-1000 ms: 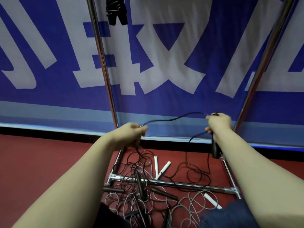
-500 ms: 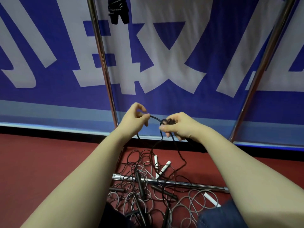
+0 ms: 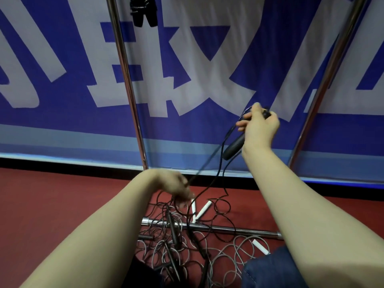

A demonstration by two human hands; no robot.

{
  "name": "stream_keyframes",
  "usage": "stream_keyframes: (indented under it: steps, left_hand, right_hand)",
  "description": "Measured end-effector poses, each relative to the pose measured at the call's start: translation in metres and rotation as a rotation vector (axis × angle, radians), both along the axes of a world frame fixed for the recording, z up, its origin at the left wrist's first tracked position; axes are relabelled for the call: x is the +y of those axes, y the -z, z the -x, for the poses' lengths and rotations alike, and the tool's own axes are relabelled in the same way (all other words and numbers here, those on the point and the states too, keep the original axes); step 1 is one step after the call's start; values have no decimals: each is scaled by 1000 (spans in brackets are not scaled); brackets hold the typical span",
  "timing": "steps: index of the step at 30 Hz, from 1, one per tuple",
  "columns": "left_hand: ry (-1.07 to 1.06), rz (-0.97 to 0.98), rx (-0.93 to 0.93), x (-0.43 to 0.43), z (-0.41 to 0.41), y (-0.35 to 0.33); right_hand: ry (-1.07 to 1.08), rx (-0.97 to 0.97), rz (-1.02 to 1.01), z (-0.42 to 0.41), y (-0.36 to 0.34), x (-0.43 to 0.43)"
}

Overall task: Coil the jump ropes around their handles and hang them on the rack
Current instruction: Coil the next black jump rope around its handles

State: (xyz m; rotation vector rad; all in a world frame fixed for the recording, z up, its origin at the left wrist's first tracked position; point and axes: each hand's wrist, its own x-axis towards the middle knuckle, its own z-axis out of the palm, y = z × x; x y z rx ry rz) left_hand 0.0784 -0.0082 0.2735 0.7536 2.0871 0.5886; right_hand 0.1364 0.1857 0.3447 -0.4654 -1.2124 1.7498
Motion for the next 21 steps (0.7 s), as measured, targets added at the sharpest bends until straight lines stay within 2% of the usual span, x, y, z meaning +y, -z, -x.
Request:
stream_keyframes:
  steps: [2,4,6,9,10,12,15,17,19,21]
  left_hand:
    - [100,187,2,-9,2,11]
    - [38,175,54,-16,7,15]
    - [-98,57,136,-17,10,10]
    - [-421,-247,190,-10,6,-8]
    - [-489,-338,213,-7,3,-15]
    - [-512,-460,258,0,-4,-28]
    - [-408,-529,332,12,-14,-39]
    - [-410,-612,316,19,-18,-44]
    - [-475,-722,294,23,-18,-47]
    - [-566,-797,284,20,-15,-47]
  right_hand:
    - [76,56,37,2,-6,10]
    - [100,-25,-25,2,-1,17]
    - [72,-212,-81,5,16,24]
    - [-3,-641,-246,6,39,30]
    - [-71,-711,-279,5,42,30]
    - [-291,-680,-325,2,42,23]
    - [-689,-572,-400,-4,30,4]
    - [-894,-592,-422,-6,24,-8]
    - [-975,-664,-527,-7,24,-13]
    - [-959,-714,-663,-8,26,-15]
